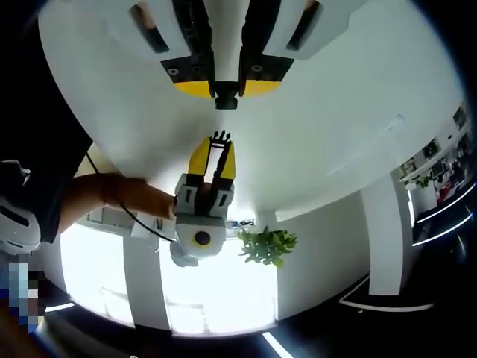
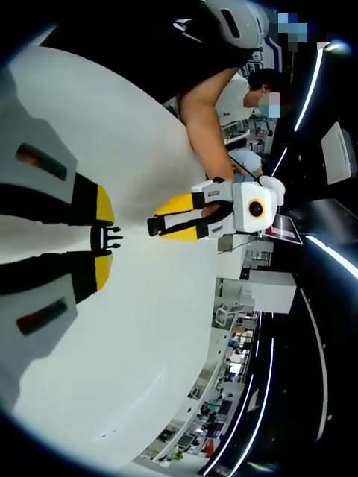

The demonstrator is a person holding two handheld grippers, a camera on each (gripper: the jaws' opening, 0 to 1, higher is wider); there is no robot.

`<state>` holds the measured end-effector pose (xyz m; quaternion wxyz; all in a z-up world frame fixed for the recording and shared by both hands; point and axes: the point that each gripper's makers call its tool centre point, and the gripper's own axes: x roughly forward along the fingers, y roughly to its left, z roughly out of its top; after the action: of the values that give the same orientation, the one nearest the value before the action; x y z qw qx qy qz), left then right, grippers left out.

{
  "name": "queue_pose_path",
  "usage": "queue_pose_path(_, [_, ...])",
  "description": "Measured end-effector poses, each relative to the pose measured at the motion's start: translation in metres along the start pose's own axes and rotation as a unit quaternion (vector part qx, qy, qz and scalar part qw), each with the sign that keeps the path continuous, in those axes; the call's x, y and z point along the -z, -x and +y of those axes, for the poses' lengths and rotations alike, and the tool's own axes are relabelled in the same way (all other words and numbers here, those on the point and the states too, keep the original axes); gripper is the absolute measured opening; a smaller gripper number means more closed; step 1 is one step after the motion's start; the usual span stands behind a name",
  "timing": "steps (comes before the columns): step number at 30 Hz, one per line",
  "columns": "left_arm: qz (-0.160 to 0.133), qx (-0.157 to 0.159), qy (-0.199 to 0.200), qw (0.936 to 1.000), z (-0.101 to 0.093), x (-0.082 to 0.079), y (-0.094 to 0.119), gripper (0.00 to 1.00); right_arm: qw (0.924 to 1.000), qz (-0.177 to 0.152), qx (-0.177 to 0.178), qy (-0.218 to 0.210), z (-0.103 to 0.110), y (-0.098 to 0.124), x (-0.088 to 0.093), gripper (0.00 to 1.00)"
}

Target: Snap the two parts of the plastic buckle together until the buckle closes and remains connected.

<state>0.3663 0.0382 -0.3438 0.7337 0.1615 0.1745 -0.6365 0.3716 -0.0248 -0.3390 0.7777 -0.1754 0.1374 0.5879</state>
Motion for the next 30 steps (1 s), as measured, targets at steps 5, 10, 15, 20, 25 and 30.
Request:
queue_pose_path(5, [-0.001,0.002,-0.002,1.0000,-0.0029,-0.0014,-0.0023,0.10,1.0000,-0.001,-0.002,0.001,-0.0007,-0.0004,0.0000,0.11])
queue_pose_path(10, [-0.001,0.003,-0.002,1.0000,-0.0019,-0.0016,-0.0024,0.11,1.0000,-0.001,-0.001,0.003,-0.0019,0.0001,-0.0007,0.11])
queue_pose_path(15, [-0.002,0.002,-0.003,1.0000,-0.0070,-0.0032,-0.0046,0.11,1.0000,0.000,-0.003,0.004,-0.0006,-0.0017,-0.0008,0.11])
queue_pose_path(20, [0.001,0.004,-0.002,1.0000,-0.0043,-0.0010,-0.0041,0.11,1.0000,0.000,-0.005,0.006,0.0024,-0.0027,-0.0018,0.11])
queue_pose_path(25, [0.003,0.005,-0.003,1.0000,-0.0034,0.0007,-0.0059,0.11,0.9999,-0.001,-0.008,0.006,0.0051,-0.0032,-0.0020,0.11])
queue_pose_path(30, [0.004,0.009,-0.006,0.9999,-0.0045,0.0004,-0.0073,0.11,0.9999,0.000,-0.010,0.009,0.0068,-0.0046,-0.0020,0.11])
